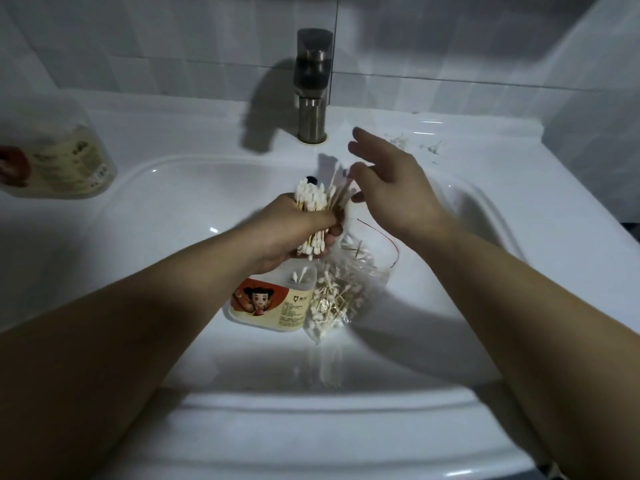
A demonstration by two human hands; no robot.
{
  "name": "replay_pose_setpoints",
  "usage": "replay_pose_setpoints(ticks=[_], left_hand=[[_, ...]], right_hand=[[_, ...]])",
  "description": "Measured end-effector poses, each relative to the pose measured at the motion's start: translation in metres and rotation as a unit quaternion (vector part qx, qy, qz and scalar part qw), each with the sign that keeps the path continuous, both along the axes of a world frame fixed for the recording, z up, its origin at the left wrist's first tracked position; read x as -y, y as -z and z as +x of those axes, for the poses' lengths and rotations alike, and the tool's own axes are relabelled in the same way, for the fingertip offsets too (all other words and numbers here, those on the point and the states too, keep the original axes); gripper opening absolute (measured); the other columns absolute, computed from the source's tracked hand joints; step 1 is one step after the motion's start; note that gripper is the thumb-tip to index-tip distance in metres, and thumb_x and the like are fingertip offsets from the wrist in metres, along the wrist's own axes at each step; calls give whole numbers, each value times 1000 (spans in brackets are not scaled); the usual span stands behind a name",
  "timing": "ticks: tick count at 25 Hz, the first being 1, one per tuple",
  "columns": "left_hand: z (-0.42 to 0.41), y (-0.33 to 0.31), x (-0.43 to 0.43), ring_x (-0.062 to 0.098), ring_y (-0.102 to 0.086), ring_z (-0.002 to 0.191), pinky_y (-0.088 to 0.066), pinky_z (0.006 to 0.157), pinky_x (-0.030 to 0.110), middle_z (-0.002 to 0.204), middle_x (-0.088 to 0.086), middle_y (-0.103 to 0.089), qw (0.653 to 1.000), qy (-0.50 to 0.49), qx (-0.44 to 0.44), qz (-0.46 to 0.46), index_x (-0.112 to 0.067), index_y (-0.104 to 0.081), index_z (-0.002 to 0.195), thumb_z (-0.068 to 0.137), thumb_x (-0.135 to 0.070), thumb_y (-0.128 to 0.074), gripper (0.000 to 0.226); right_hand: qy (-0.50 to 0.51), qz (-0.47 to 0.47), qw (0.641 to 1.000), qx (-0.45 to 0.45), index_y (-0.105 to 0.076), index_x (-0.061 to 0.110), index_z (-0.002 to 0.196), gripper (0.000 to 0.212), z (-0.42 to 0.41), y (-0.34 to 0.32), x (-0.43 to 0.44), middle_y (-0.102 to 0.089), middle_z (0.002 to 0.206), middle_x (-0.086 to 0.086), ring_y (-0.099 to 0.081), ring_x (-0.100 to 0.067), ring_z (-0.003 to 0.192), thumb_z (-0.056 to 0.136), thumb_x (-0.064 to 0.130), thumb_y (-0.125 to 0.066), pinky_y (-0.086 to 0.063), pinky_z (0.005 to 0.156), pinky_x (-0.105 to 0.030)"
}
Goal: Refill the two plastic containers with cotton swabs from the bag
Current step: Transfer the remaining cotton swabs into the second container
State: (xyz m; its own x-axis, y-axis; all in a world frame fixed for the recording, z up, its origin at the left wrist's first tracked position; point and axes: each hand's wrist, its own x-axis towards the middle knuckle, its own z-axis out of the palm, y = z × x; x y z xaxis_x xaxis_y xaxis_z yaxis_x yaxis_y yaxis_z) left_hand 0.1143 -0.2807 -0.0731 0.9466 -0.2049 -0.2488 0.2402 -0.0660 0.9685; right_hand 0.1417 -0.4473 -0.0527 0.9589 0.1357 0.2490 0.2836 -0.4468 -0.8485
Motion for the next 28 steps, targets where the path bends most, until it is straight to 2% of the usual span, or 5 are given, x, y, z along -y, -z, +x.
replay_pose_setpoints(ticks=[4,10,15,22,28], left_hand=[[-2,1,0,18,-66,68,-53,61,31,72,6,-69,999,27,23,18,-9,-68,91,94,-4,-66,6],[-2,2,-1,18,-68,69,-55,65,32,74,5,-72,999,31,22,19,-11,-69,93,96,-2,-63,11],[1,-3,-2,17,-69,68,-53,68,34,75,6,-73,1000,-4,6,-13,-11,-70,97,96,-3,-62,12],[-3,-3,0,18,-72,73,-57,76,37,81,9,-74,999,23,26,17,-8,-70,98,93,-5,-69,6],[-3,-7,-2,15,-67,62,-56,59,30,70,7,-70,1000,-11,-1,-11,-5,-67,97,96,1,-59,10]], right_hand=[[-57,-115,992,17,-63,23,137,35,-10,-4,-3,-67,132,6,-60,-4,122,105,28,-49,-45,107,-26],[-79,-105,990,-41,-72,10,109,42,-8,0,-5,-75,104,-12,-69,-26,96,103,42,-44,-51,95,-51],[-98,-77,992,-3,-44,37,149,44,-11,-2,-7,-67,127,6,-63,-8,114,106,41,-44,-47,105,-32],[-7,26,1000,-1,-77,35,81,10,-1,1,-5,-76,96,18,-71,1,95,88,29,-73,-57,92,-35],[-92,-65,993,-45,-78,20,106,42,2,7,-7,-78,93,1,-73,-18,91,91,53,-56,-56,93,-50]])
